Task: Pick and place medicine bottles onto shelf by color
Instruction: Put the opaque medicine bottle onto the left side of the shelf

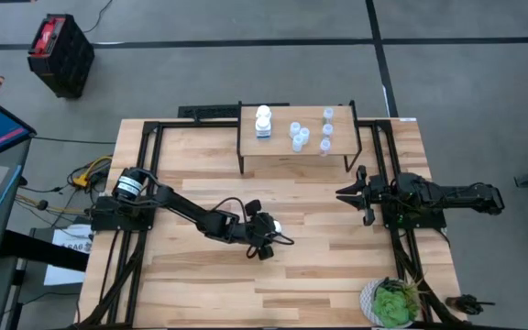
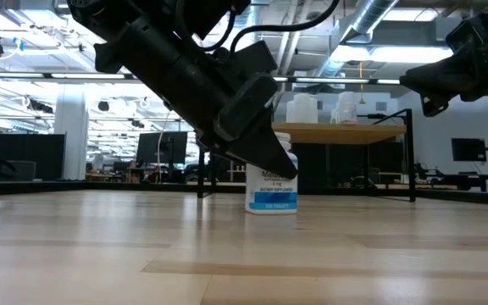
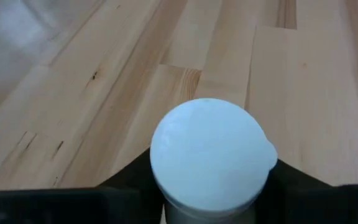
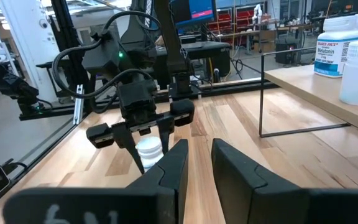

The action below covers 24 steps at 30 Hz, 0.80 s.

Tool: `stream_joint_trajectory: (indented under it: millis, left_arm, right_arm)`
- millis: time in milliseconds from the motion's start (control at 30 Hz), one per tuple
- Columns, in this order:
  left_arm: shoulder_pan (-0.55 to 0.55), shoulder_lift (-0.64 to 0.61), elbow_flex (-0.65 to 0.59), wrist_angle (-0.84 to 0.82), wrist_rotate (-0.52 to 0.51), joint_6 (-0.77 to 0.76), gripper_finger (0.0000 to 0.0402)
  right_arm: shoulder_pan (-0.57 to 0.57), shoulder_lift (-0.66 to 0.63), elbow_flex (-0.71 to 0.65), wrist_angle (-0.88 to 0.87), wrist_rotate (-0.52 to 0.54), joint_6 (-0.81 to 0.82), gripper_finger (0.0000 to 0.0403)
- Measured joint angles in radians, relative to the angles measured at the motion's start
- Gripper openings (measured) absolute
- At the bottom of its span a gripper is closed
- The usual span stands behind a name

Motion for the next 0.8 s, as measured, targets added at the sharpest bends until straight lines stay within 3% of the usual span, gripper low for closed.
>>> stream_joint_trajectory:
  millis: [67,200,567,800]
  left_arm:
    - [0.0,-0.006,0.0,-0.004,0.009,0.0,0.0124]
    - [0.017,-0.073,0.0,-0.027,0.066,0.016,0.0123]
    - [0.205,-0.504,0.0,-0.355,0.056,0.276,0.0138]
    - [0.403,-0.597,0.0,-0.354,0.249,0.404,0.0124]
  right_arm:
    - [0.0,0.0,0.0,0.0,0.0,0.0,0.0097]
    - [0.0,0.0,0.0,0.0,0.0,0.0,0.0097]
    - [0.0,0.0,0.0,0.0,0.0,0.0,0.0097]
    - [0.0,0.0,0.0,0.0,0.0,0.0,0.0097]
